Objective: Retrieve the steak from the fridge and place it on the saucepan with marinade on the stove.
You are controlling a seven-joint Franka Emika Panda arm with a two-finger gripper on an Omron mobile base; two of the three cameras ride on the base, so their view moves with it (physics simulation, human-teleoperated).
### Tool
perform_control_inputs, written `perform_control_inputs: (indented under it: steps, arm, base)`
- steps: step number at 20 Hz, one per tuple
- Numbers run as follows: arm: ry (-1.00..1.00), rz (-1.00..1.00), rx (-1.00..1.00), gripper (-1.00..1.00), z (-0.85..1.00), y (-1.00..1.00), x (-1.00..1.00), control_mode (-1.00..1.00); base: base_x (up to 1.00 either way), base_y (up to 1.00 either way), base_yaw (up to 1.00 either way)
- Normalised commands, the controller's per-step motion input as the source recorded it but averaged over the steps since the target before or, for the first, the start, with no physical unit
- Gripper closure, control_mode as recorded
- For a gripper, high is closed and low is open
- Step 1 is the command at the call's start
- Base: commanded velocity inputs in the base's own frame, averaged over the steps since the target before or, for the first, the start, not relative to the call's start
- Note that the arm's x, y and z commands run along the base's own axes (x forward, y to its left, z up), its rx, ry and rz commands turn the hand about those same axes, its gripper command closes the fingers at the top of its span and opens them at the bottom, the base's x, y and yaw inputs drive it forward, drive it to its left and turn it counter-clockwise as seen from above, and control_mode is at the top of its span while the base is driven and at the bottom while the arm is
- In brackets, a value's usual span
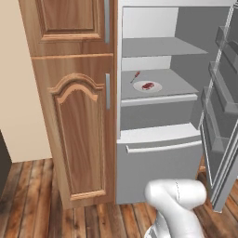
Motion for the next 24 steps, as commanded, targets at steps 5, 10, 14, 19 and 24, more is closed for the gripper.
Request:
perform_control_inputs:
  steps: [5, 10, 14, 19, 24]
  arm:
    - [0.00, -0.21, -0.03, -1.00, 0.09, 0.64, -0.62, -1.00]
    - [0.00, -0.31, -0.10, -1.00, 0.01, 1.00, -0.22, -1.00]
    - [0.00, -0.34, -0.14, -1.00, 0.00, 1.00, 0.06, -1.00]
    - [0.00, -0.36, -0.09, -1.00, 0.00, 0.98, 0.24, -1.00]
    - [-0.02, -0.45, -0.01, -1.00, -0.07, 0.87, 0.32, -1.00]
  base:
    - [0.00, 0.00, 0.00]
    - [0.00, 0.00, 0.00]
    - [0.00, 0.00, 0.00]
    - [0.00, 0.00, 0.00]
    - [0.00, 0.00, 0.00]
